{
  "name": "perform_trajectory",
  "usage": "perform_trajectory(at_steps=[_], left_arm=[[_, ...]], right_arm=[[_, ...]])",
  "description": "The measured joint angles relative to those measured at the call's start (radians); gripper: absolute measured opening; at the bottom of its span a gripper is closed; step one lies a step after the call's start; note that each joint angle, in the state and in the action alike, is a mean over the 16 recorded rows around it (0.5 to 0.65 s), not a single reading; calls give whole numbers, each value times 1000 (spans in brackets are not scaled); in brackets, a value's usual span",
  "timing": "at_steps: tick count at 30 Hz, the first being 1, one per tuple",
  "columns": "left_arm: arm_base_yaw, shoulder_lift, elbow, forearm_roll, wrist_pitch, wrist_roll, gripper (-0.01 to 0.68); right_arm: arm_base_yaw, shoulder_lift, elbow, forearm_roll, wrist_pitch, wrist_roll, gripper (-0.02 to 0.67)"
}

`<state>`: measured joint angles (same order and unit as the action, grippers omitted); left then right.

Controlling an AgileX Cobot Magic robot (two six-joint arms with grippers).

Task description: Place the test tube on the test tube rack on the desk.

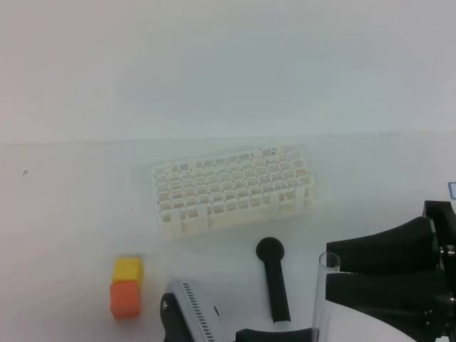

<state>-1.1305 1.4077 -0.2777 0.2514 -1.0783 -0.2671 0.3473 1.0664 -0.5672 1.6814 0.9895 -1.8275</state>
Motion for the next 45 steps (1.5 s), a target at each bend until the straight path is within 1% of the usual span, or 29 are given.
perform_trajectory(at_steps=[4,6,14,16,20,31,33,45], left_arm=[[0,0,0,0,-5,-3,20],[0,0,0,-1,-7,-5,13],[0,0,0,-3,-14,-7,20],[0,0,0,-4,-15,-8,27],[0,0,0,-6,-31,-12,13],[0,-1,2,-27,-93,-34,6],[0,-1,2,-31,-102,-38,-1],[0,0,2,-45,-108,-59,13]], right_arm=[[0,3,0,0,1,0,257],[0,9,0,0,2,0,257],[0,54,-7,0,26,1,251],[0,67,-12,0,34,0,239],[0,91,-29,-1,50,-5,208],[0,106,-77,-1,72,-14,131],[0,106,-81,0,72,-12,129],[0,106,-84,6,65,-2,128]])
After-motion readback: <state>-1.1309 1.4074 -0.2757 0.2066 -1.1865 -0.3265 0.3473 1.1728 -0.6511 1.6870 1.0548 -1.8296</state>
